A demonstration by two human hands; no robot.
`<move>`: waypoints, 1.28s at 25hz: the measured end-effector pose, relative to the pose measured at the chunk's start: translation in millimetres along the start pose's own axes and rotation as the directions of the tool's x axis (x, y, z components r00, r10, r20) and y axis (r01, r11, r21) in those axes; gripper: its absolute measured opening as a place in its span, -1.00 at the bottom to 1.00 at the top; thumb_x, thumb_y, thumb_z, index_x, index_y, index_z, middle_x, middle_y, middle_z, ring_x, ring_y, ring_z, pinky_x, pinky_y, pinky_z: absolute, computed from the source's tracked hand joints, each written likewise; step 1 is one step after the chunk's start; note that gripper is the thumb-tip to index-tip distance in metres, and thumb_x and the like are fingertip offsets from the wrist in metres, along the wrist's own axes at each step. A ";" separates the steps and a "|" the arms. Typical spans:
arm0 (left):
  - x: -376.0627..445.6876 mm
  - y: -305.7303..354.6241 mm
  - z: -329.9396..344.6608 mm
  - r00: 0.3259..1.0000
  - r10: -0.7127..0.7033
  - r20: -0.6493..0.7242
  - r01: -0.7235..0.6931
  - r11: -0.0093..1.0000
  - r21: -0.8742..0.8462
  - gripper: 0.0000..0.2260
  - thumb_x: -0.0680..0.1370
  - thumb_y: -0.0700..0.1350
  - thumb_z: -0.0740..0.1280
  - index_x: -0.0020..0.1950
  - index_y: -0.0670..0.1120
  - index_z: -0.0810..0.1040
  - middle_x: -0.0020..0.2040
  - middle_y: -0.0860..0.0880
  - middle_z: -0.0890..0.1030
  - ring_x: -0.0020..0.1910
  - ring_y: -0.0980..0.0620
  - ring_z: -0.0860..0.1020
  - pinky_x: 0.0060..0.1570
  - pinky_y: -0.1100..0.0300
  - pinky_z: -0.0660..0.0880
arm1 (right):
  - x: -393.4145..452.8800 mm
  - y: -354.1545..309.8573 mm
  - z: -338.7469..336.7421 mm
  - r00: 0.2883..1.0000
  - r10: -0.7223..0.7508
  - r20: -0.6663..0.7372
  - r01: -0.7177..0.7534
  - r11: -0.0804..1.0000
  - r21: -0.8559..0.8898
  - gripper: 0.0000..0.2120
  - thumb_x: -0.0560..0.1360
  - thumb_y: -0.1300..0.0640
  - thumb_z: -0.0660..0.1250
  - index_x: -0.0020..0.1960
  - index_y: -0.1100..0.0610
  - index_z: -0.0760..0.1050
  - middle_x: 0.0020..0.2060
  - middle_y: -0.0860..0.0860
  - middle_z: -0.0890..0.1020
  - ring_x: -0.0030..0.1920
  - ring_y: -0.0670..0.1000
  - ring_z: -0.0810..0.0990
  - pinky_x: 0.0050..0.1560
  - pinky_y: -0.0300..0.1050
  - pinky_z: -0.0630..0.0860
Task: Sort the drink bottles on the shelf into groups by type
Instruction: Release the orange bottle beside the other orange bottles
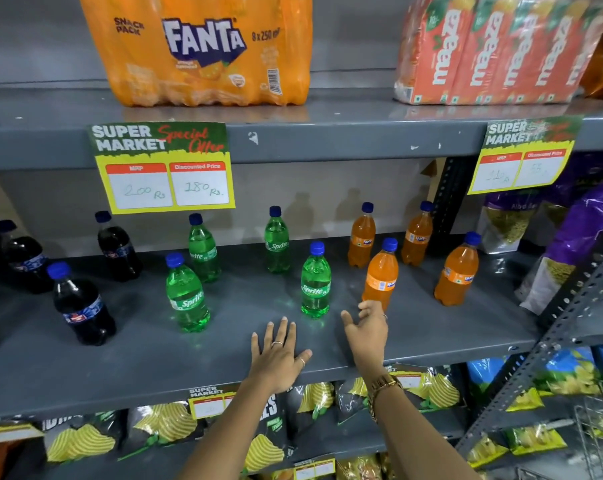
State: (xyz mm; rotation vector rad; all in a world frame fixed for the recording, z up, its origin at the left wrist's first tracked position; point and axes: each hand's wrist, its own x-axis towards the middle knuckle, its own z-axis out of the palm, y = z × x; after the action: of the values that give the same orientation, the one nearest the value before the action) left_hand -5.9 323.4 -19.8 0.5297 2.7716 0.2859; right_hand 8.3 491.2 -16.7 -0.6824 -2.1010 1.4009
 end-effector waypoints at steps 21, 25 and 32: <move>-26.1 -74.0 -11.2 0.999 -0.035 -0.035 0.029 0.988 -0.150 -0.17 0.52 0.29 0.16 0.53 -0.15 -0.18 0.57 -0.06 -0.21 0.53 -0.05 -0.21 0.48 -0.02 -0.23 | -27.7 -36.9 73.5 0.896 -0.153 0.417 0.221 0.968 -0.119 -0.54 0.47 0.24 0.32 0.34 0.18 0.31 -0.09 0.14 0.52 -0.09 0.02 0.38 0.07 0.06 0.45; -27.3 -71.3 -12.1 0.999 -0.030 -0.037 0.025 0.991 -0.135 -0.17 0.52 0.28 0.16 0.53 -0.15 -0.18 0.57 -0.06 -0.20 0.53 -0.06 -0.21 0.49 -0.03 -0.22 | -24.6 -36.4 74.2 0.880 -0.146 0.451 0.239 0.959 -0.155 -0.55 0.49 0.19 0.29 0.35 0.12 0.29 0.00 0.15 0.59 -0.07 0.09 0.47 0.11 0.08 0.44; -28.3 -71.9 -11.4 0.997 -0.022 -0.075 0.011 0.990 -0.143 -0.18 0.53 0.27 0.17 0.53 -0.16 -0.16 0.57 -0.07 -0.18 0.54 -0.06 -0.20 0.49 -0.03 -0.22 | -28.2 -37.2 71.9 0.893 -0.025 0.449 0.076 0.992 -0.097 -0.30 0.47 0.19 0.34 0.47 0.12 0.02 -0.28 -0.09 0.49 -0.31 -0.18 0.39 -0.15 -0.21 0.36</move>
State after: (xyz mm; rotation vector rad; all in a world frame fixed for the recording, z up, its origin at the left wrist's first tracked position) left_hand -8.1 245.2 -19.8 0.4683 2.8000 0.5066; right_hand -23.1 411.7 -9.7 -0.3614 -2.5477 1.5314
